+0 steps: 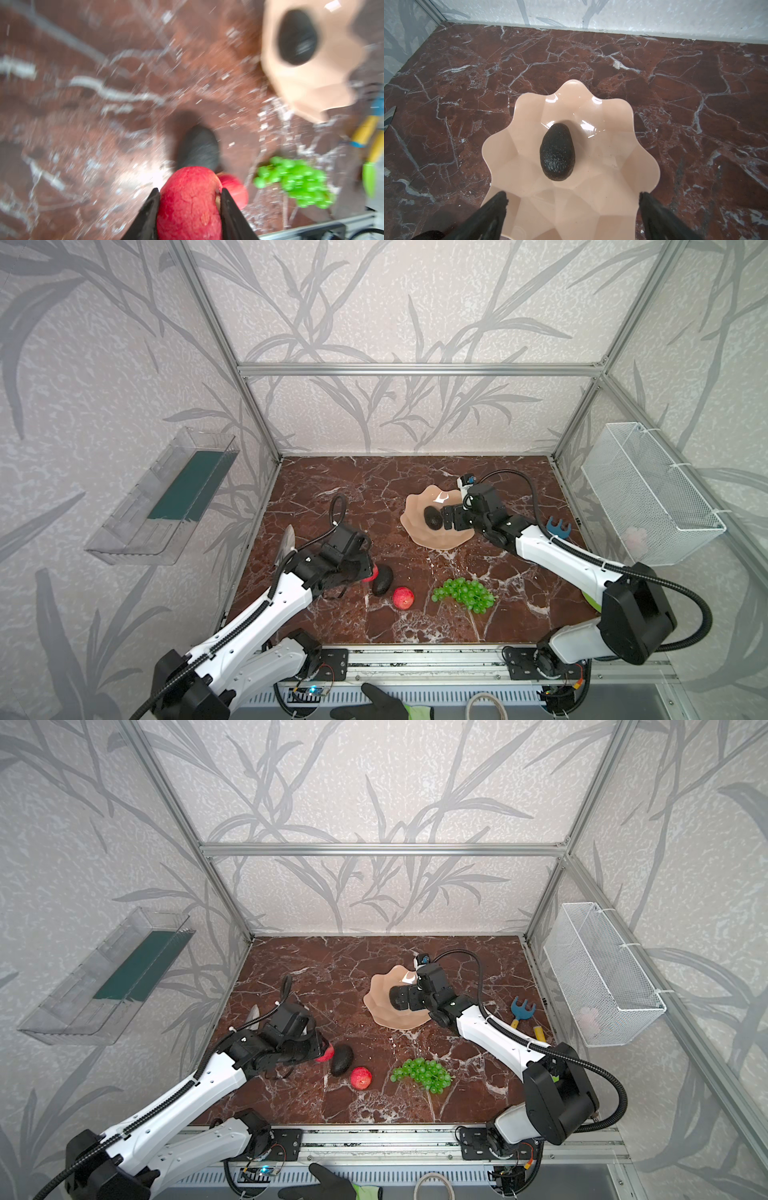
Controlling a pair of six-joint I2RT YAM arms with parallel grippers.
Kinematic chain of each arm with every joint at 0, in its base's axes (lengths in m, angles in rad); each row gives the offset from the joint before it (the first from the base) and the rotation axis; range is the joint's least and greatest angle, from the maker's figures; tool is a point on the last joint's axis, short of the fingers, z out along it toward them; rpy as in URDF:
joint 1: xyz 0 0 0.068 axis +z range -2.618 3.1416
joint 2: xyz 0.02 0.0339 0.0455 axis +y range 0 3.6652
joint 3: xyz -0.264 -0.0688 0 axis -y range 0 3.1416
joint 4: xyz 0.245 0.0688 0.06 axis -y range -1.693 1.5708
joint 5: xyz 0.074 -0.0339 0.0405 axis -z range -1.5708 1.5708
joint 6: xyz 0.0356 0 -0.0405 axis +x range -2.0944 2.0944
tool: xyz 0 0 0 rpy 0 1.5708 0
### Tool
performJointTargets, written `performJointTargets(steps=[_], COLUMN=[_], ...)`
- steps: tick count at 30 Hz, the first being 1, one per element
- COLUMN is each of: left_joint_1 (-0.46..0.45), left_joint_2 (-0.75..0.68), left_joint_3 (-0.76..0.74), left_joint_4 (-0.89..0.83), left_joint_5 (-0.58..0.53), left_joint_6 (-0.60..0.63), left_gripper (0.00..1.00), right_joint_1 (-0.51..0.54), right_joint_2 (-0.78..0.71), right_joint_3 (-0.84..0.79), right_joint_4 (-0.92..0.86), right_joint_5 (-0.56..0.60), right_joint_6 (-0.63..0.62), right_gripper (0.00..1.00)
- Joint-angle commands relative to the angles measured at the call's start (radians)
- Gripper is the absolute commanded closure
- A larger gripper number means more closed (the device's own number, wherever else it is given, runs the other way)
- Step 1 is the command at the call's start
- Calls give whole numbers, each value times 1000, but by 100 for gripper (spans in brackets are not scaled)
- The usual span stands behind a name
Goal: Place and organize the fake fruits in the fruit bowl
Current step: 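Carry the apple with the left gripper and release it into the bowl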
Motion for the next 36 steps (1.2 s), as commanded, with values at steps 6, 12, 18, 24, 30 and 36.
performJointTargets(steps=[6,12,18,24,30,36], left_joint_1=[-1,-1,-4,-14,-30,-36], left_joint_2=[348,609,802,908,958,987], left_joint_3=[293,477,588,623,646,667], left_joint_4=[230,267,260,284,277,271], left_joint_5=[29,98,138,134,121,125], left_joint_6=[186,226,217,189,175,157], left_gripper=[64,64,64,64,64,60], right_joint_1=[-25,-38,-54,-61,-63,-67], right_joint_2=[-163,-283,-338,-347,-342,-342], right_joint_3=[-79,-155,-184,-186,-182,-184], right_joint_4=[-58,-105,-132,-133,-132,-135], right_joint_5=[28,53,52,52,45,46], right_joint_6=[9,5,2,-2,-4,-7], right_gripper=[2,2,2,2,2,2])
